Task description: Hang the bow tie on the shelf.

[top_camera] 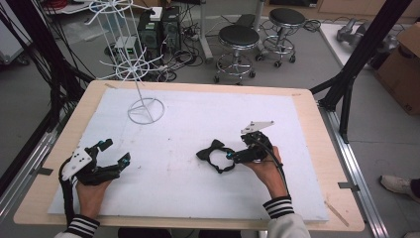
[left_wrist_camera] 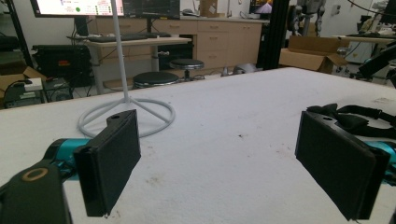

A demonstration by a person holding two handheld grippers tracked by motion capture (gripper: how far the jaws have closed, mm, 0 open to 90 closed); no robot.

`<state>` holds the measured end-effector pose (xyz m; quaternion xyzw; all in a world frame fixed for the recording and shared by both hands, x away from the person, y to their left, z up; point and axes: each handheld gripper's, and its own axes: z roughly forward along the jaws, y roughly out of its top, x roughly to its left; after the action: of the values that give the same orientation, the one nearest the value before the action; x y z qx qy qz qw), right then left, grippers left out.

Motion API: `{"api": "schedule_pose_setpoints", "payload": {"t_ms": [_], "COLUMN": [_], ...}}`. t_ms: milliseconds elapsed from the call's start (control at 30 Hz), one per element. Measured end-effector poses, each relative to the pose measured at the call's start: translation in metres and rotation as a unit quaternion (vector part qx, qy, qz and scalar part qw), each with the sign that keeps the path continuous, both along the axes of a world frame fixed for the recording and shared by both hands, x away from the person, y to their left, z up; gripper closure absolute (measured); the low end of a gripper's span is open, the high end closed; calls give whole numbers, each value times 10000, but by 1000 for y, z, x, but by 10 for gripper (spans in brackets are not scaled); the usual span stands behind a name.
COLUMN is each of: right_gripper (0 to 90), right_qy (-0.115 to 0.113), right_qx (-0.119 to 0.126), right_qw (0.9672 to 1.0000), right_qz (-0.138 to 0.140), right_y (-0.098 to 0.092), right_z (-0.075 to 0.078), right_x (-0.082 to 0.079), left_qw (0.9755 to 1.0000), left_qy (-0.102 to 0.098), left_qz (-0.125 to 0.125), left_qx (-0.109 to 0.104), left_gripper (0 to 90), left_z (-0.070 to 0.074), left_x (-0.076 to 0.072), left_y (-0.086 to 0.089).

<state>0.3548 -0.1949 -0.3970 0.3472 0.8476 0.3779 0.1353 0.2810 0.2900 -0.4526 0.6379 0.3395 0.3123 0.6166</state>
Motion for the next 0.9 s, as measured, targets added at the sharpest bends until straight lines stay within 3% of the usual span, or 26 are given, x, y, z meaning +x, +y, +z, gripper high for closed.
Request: {"api": "schedule_pose_setpoints", "payload": {"t_ms": [33, 67, 233, 300, 400, 533, 600, 733, 900], "right_gripper": [174, 180, 209, 225, 245, 277, 341, 384, 491], "right_qy": [0, 159, 315, 406, 431, 566, 591, 658, 781], "right_qx": [0, -116, -305, -553, -547, -714, -796, -848, -1061], "right_qw": [10000, 9998, 9989, 9975, 9974, 9956, 9948, 9940, 9908], "right_qz": [0, 32, 142, 174, 183, 199, 212, 217, 325], "right_y": [0, 4, 10, 15, 16, 17, 18, 18, 21], "right_z": [0, 0, 0, 1, 0, -5, -7, -8, -13], "right_x": [0, 4, 11, 16, 18, 21, 22, 23, 25], "left_qw": [10000, 10000, 10000, 10000, 10000, 10000, 10000, 10000, 10000], "left_qy": [2, 0, 0, 2, 10, 11, 14, 13, 14], "left_qz": [2, -1, -1, -2, 6, 5, 6, 7, 7], "left_qx": [-2, 1, 2, 4, -8, -13, -15, -13, -17], "left_gripper": [144, 145, 145, 145, 145, 144, 144, 145, 145], "left_z": [0, 0, 0, 0, 0, 0, 0, 0, 0], "left_x": [0, 0, 0, 0, 0, 0, 0, 0, 0], "left_y": [0, 0, 0, 0, 0, 0, 0, 0, 0]}}
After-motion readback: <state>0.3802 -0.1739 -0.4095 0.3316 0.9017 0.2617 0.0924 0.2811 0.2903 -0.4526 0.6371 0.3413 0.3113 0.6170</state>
